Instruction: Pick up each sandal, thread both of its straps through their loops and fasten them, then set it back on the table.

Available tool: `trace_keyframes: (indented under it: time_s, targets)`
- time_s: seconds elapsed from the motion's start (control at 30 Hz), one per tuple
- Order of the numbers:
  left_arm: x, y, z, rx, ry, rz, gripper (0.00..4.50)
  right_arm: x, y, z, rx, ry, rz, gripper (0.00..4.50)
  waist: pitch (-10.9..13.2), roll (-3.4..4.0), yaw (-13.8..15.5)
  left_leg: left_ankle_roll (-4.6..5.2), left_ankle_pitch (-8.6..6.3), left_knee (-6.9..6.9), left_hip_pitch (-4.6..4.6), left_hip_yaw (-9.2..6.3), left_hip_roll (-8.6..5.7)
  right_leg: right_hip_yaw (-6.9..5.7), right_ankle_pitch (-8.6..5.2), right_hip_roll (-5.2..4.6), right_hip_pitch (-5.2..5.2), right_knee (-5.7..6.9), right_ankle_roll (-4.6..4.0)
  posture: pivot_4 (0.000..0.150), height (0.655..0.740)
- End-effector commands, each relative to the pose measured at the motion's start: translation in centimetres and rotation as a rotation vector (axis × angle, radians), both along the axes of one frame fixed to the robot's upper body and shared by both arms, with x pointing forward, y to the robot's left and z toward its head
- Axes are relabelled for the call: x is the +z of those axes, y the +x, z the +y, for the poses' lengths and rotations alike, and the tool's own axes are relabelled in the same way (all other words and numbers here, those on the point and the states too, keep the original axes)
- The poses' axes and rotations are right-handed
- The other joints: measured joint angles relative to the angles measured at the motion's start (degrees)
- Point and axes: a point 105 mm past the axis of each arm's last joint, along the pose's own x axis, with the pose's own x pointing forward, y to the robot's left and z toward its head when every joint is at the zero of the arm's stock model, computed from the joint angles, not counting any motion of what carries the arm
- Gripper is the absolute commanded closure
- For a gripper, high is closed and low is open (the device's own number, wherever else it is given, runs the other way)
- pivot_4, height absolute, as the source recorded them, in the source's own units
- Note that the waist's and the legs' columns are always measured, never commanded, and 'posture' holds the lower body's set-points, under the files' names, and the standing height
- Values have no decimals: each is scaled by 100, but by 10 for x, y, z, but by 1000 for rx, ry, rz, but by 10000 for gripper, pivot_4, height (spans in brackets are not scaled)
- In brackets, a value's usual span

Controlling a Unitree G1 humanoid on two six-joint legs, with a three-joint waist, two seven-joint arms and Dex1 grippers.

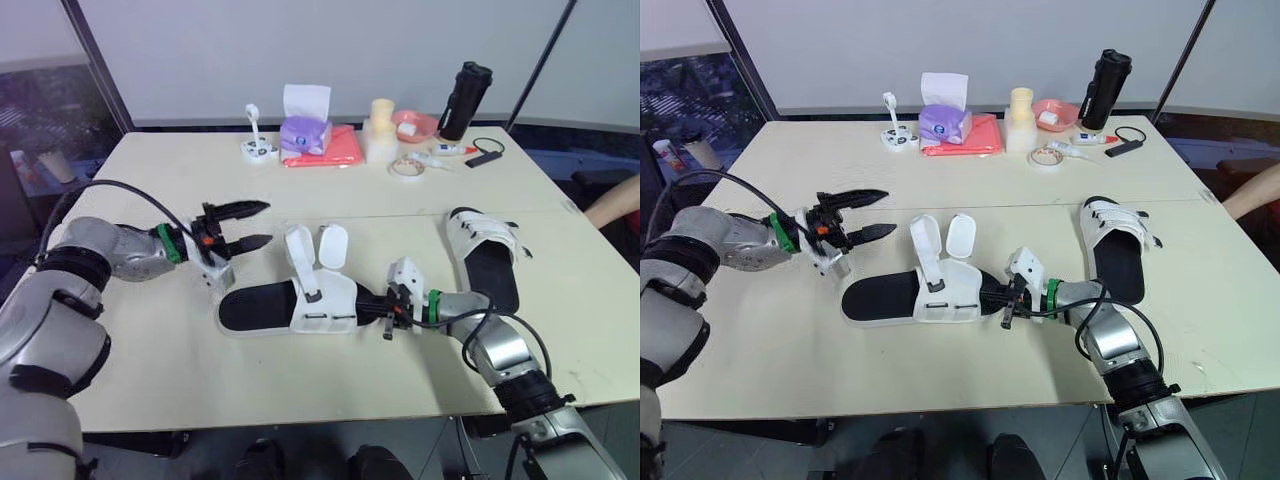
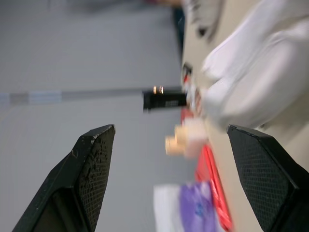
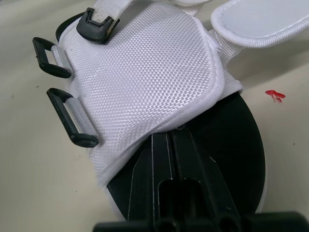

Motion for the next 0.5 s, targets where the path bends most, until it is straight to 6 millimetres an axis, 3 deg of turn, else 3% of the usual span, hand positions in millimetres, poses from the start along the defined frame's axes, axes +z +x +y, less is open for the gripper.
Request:
trace_keyframes:
  time_s: [0.03, 0.1, 0.23, 0.4, 0.5]
  targets:
    - [-15, 16, 16, 232, -253, 436, 6753, -27, 1, -12, -63, -78, 81, 45000, -3, -19, 2, 0, 0, 2, -3, 1, -2, -4, 0, 3, -2, -2, 0, 1500, 7400]
    - [-22, 31, 14, 260, -444, 824, 6753, -27, 1, -11, -61, -76, 82, 45000, -3, -19, -13, 0, 0, 2, -9, 3, -5, -7, -1, 5, -7, -3, 0, 1500, 7400]
    - [-5, 26, 9, 44, -724, 1358, 6753, -28, -1, -9, -53, -74, 87, 45000, 1, -26, -40, -7, 4, -20, -10, -5, -4, -11, -2, 6, -13, -3, 0, 1500, 7400]
    - [0, 2, -5, -159, -828, 1859, 6753, -28, -1, -8, -52, -75, 88, 45000, -2, -21, -106, -10, 6, -57, 5, -6, -2, -19, -3, 0, -21, -3, 0, 1500, 7400]
    - [-5, -6, -12, -204, -826, 1977, 6753, -28, 0, -9, -53, -78, 86, 45000, 0, -21, -110, -10, 7, -59, 7, -8, -1, -22, -3, -1, -22, -3, 0, 1500, 7400]
